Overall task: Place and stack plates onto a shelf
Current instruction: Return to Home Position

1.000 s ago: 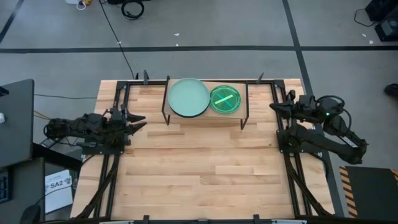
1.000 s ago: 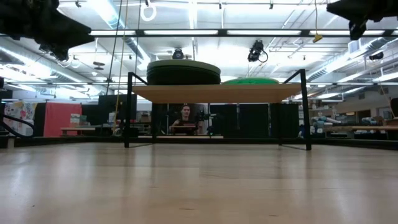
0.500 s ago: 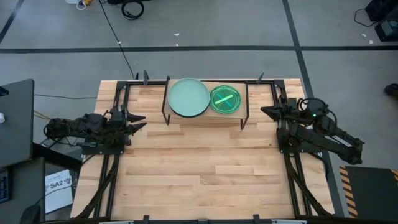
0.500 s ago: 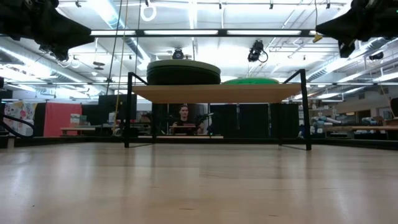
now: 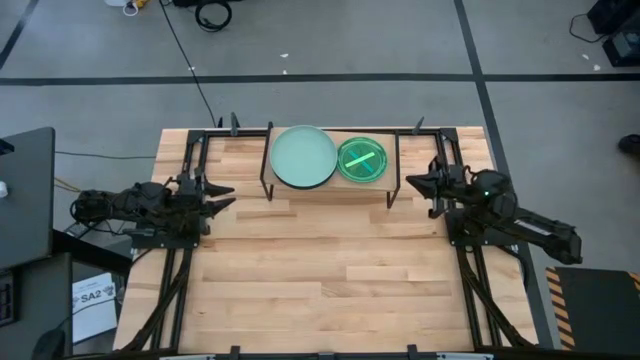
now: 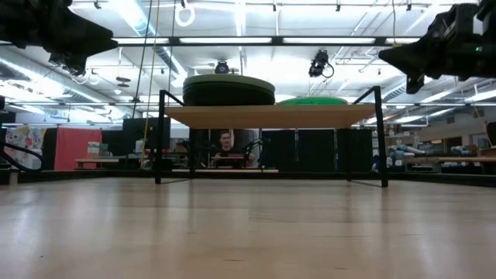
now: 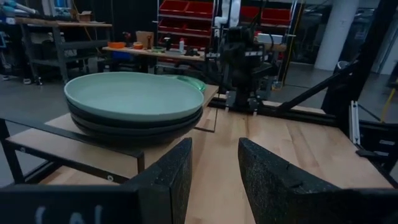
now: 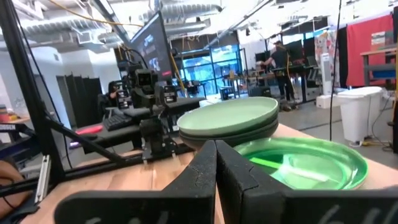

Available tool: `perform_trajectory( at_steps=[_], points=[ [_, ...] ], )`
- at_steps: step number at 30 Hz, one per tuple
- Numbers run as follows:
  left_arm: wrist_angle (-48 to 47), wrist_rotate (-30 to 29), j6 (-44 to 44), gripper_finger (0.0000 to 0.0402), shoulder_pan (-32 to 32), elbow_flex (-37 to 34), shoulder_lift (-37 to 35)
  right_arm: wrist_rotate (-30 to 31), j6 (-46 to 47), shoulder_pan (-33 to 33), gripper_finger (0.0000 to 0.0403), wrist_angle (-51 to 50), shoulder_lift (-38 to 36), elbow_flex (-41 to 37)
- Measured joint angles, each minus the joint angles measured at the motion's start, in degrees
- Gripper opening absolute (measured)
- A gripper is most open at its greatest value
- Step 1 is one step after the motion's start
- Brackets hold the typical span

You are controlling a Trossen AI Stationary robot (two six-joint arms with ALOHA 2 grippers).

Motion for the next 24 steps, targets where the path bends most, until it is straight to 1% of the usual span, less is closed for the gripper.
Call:
perform_trajectory(
  at_steps=[3,11,13,16,19,21,24],
  points=[
    [0.7,0.0,0.0,0.0137,0.0,0.0,0.0,0.0,0.0,0.0,0.0009,3.3,0.0,-2.5],
    [2.3,0.0,0.1,0.0137,0.0,-0.6,0.2,0.0,-1.5,0.0,0.0009,2.5,0.0,-2.6],
    [7.6,0.1,1.7,0.0137,0.0,-3.6,0.3,0.0,-1.5,0.0,0.0009,2.5,0.0,-2.6],
    [18.4,0.7,4.9,0.0137,0.0,-9.8,0.4,0.0,-1.5,0.0,0.0009,2.5,0.0,-2.6],
    [25.9,0.9,5.8,0.0137,0.0,-14.3,0.4,0.0,-1.4,0.0,0.0009,2.5,0.0,-2.6],
    [27.3,0.9,5.6,0.0137,0.0,-16.0,0.4,0.0,-1.3,0.0,0.0009,2.5,0.0,-2.6],
    [26.1,1.0,5.1,0.0137,0.0,-16.0,0.4,0.0,-1.4,0.0,0.0009,2.4,0.0,-2.6]
  ],
)
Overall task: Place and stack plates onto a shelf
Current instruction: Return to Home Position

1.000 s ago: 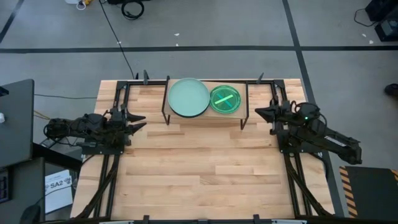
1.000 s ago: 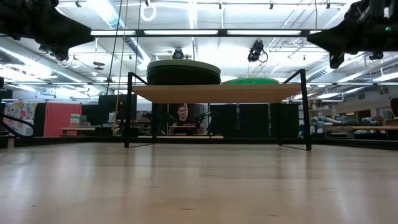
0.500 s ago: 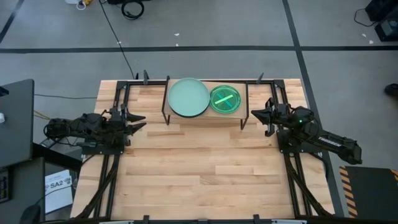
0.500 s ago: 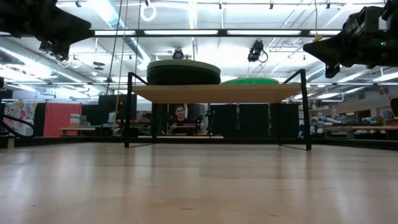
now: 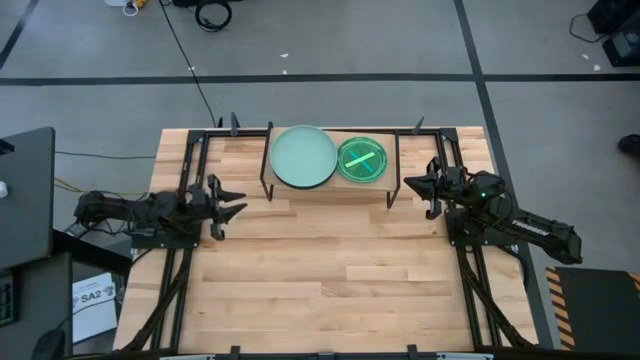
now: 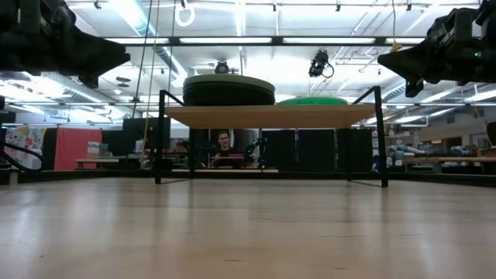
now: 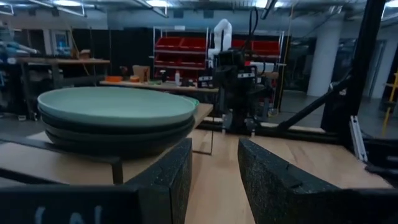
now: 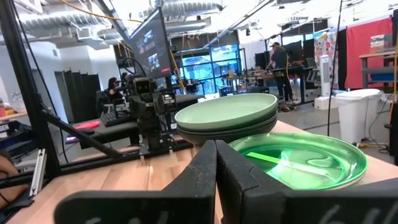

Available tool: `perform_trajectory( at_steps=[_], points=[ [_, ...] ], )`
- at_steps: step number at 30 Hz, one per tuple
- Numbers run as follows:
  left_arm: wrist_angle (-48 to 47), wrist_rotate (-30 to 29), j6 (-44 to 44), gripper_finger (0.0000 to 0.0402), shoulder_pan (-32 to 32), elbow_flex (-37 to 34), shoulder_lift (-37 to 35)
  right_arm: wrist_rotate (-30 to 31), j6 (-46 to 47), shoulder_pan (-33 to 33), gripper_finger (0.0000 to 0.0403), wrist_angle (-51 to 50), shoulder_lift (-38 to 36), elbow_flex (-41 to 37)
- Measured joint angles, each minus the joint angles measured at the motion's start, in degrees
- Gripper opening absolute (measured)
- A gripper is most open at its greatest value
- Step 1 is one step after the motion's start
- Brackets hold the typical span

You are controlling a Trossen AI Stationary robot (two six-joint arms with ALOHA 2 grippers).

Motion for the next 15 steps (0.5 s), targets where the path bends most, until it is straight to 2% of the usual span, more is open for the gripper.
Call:
perform_trajectory(
  at_steps=[10,15],
  points=[
    [-4.9,1.1,3.2,0.0137,0.0,0.0,0.0,0.0,0.1,0.0,0.0009,-4.5,0.0,0.0],
    [-5.1,1.2,5.6,0.0137,0.0,0.0,0.0,-3.0,1.6,0.3,0.0009,-6.1,0.0,0.0]
  ],
)
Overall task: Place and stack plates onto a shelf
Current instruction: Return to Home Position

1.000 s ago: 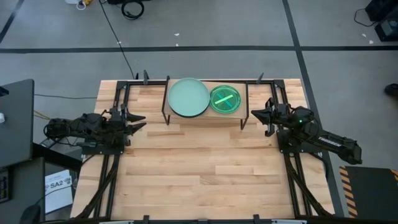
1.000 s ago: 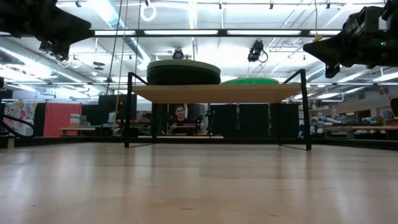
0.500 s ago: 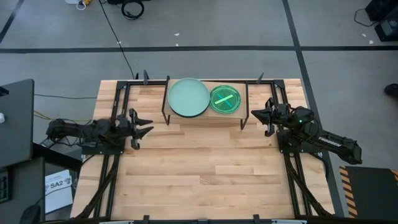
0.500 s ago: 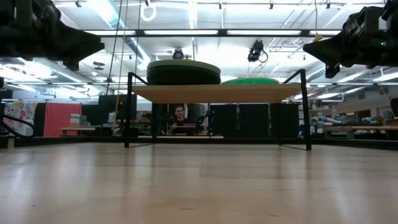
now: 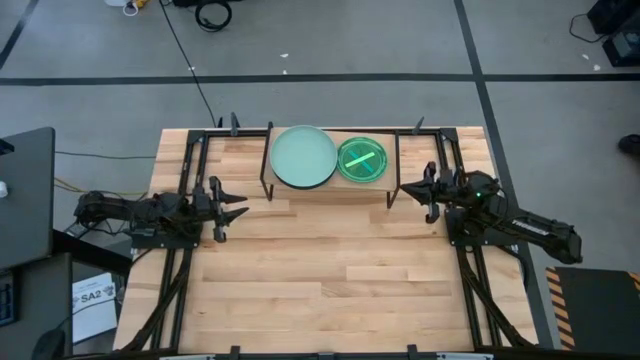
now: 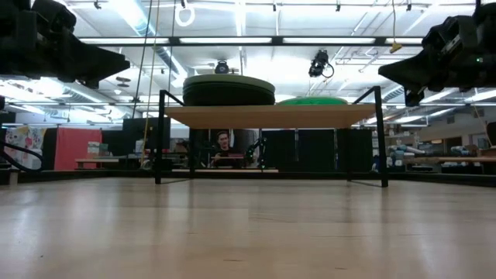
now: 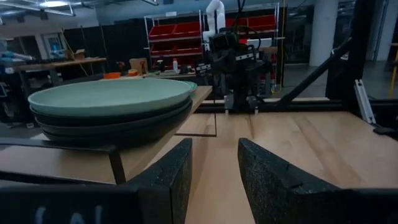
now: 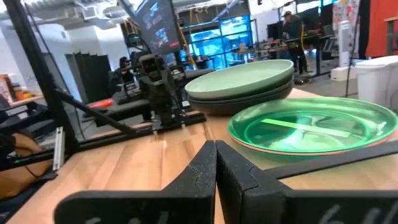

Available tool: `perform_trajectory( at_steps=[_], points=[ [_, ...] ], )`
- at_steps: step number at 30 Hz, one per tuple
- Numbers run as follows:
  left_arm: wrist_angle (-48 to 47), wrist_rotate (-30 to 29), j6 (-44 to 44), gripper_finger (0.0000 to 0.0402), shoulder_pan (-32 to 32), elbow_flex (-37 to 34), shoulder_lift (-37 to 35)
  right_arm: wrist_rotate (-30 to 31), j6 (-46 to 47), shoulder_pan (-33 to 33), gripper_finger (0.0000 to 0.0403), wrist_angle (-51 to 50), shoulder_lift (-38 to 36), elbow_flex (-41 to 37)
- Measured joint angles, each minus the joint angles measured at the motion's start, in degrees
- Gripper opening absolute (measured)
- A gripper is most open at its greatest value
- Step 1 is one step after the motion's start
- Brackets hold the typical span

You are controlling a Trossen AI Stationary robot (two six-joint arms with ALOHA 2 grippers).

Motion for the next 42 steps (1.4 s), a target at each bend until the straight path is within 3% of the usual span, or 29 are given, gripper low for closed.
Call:
perform_trajectory(
  at_steps=[16,27,32,42],
  points=[
    [-0.6,-0.1,0.6,0.0137,0.0,0.0,0.0,8.0,0.0,12.8,0.0009,0.0,0.0,0.0],
    [-0.6,-0.2,0.6,0.0137,0.0,0.0,0.0,19.0,-3.0,24.5,0.0009,0.0,0.1,0.0],
    [-0.6,-0.2,0.6,0.0137,0.0,0.0,0.0,24.2,-7.6,25.5,0.0009,0.0,0.1,0.0],
    [-0.6,-0.2,0.6,0.0137,0.0,-0.1,0.0,24.5,-4.6,25.4,0.0009,-3.1,0.2,0.0]
  ],
)
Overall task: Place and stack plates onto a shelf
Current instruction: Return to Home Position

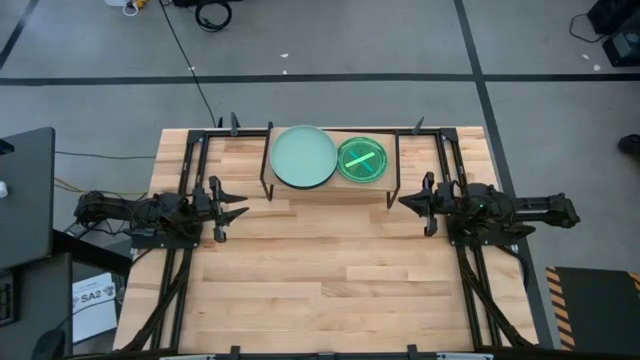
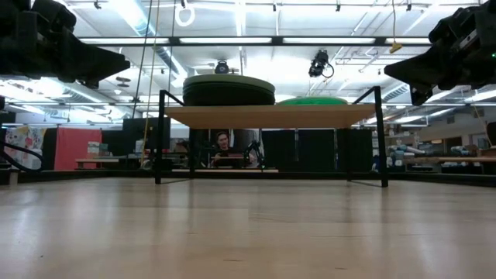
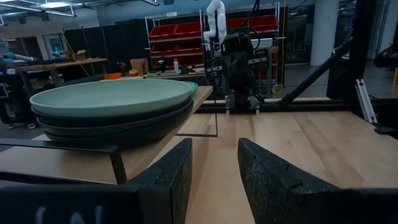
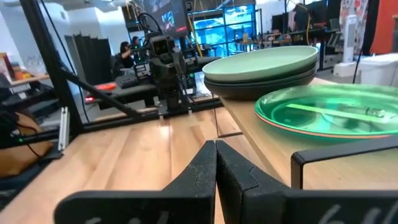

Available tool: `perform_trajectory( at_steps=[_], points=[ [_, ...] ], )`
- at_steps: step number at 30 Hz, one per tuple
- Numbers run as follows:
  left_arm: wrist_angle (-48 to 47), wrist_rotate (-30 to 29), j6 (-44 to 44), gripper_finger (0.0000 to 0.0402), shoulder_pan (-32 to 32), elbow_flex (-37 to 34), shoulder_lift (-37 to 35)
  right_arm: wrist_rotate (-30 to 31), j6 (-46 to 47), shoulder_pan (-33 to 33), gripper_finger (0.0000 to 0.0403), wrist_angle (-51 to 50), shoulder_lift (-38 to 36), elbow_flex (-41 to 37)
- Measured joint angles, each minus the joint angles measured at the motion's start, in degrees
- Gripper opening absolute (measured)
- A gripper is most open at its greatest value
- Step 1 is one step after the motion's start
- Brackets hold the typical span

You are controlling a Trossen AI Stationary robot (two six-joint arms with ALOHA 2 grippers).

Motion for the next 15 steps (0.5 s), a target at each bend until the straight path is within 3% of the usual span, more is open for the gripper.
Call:
perform_trajectory(
  at_steps=[15],
  points=[
    [3.3,-0.1,0.0,0.0137,0.0,-0.1,0.0,0.0,1.5,0.0,0.0013,0.1,0.0,0.0]
  ],
)
